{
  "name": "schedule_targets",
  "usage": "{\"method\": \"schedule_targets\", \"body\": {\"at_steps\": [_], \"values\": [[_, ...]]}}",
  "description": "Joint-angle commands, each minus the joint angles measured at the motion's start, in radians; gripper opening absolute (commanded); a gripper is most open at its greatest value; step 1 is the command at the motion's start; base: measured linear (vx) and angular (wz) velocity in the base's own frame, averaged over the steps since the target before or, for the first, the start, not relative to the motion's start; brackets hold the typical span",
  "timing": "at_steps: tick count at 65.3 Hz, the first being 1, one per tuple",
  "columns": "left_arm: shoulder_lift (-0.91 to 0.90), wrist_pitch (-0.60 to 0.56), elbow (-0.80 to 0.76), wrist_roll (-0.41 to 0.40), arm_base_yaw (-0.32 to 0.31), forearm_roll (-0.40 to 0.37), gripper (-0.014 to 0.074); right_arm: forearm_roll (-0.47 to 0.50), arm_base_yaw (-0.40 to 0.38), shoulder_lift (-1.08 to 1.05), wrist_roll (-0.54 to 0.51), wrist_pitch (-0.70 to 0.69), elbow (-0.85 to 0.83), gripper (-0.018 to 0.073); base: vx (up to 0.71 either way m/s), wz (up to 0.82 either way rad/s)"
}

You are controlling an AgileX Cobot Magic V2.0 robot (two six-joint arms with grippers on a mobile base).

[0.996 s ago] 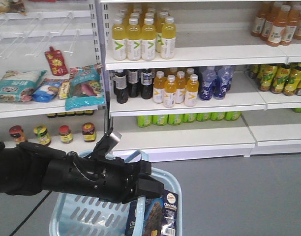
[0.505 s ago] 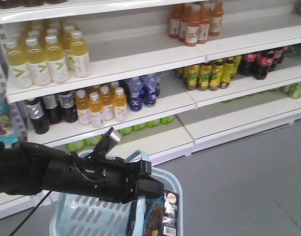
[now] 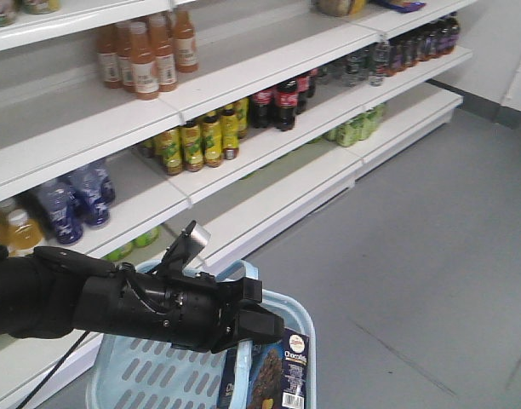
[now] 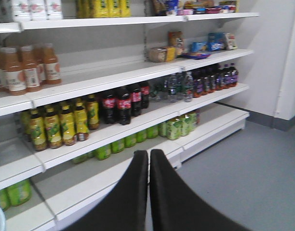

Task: Left arm holds basket, right arm returns cookies
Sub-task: 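Hold the basket with the left gripper while turning past the potted plant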

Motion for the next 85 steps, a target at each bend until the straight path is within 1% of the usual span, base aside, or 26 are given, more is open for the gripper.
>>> {"method": "schedule_targets", "body": {"at_steps": [1, 48, 85], "values": [[-0.049, 0.065, -0.027, 0.004, -0.006, -0.055, -0.0006, -0.006, -0.006, -0.007, 0.000, -0.077, 0.000, -0.0008, 0.18, -0.70], [-0.049, 0.065, -0.027, 0.004, -0.006, -0.055, -0.0006, -0.006, -0.006, -0.007, 0.000, -0.077, 0.000, -0.0008, 0.18, -0.68], [-0.049, 0.065, -0.027, 0.004, -0.006, -0.055, -0.0006, -0.006, -0.006, -0.007, 0.000, -0.077, 0.000, -0.0008, 0.14, -0.54]]}}
